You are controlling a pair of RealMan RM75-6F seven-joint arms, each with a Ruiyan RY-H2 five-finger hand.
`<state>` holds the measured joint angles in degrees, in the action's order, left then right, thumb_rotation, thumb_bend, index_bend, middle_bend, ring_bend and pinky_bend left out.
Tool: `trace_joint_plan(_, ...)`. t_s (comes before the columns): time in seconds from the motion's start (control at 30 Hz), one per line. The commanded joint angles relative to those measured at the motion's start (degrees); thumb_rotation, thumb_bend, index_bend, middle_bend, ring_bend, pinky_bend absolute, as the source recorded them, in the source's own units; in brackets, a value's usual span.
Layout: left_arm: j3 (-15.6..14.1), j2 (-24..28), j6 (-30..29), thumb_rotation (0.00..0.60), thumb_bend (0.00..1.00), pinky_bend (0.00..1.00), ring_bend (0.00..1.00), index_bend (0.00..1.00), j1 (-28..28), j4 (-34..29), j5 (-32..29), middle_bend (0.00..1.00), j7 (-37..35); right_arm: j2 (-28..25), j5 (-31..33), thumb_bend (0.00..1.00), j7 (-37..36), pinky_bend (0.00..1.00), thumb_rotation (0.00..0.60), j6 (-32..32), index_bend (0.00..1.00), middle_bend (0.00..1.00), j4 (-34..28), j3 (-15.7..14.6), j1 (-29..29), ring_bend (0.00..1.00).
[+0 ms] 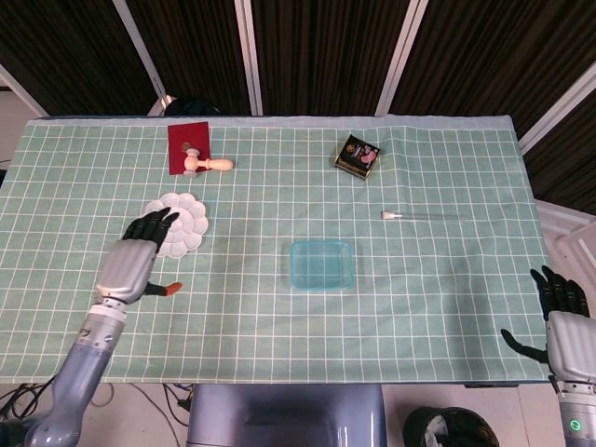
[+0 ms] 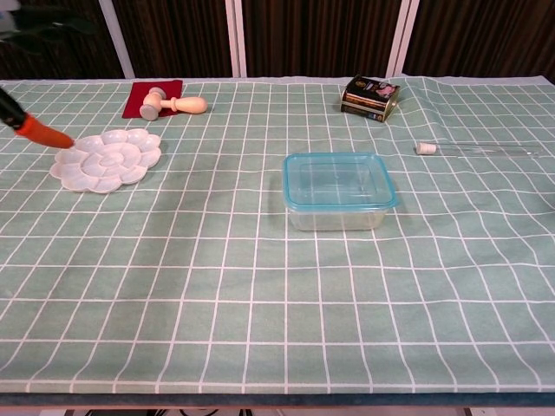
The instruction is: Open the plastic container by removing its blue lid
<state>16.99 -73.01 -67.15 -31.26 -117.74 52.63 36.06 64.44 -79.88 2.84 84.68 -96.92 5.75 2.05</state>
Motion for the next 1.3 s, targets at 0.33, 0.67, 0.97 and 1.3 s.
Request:
trace_joint_plan(0.33, 5.5, -20.96, 0.53, 0.6, 0.0, 0.07, 0.0, 0.0, -20.33, 11.57, -22.88, 0.0, 14.48, -0.09, 2.0, 0.29, -0.18, 0.0, 0.6, -1.37, 0.0, 0.0, -0.66, 0.37, 0.3, 0.0)
trace_joint_plan(0.67, 7.0, -31.0, 1.11, 0.6, 0.0, 0.03, 0.0, 0.0, -29.35, 22.07, -30.36, 0.0, 16.52, -0.45, 3.05, 0.29, -0.26, 0.0, 0.6, -2.25, 0.0, 0.0, -1.46, 0.37, 0.41, 0.0)
trace_joint_plan(0.97, 8.09, -35.44, 4.25, 0.6, 0.0, 0.02, 0.0, 0.0, -33.69, 29.05, -32.81, 0.0, 15.47, -0.7, 3.87, 0.29, -0.41, 0.0, 0.6, -2.96, 0.0, 0.0, -1.86, 0.38, 0.53, 0.0)
trace_joint_plan(1.3, 10.17, -40.19, 9.69, 0.6, 0.0, 0.1, 0.0, 0.0, -38.81, 40.2, -34.7, 0.0, 13.33, -1.14, 4.38, 0.29, -0.35, 0.0, 0.6, -3.6, 0.0, 0.0, -2.44, 0.23, 0.62, 0.0)
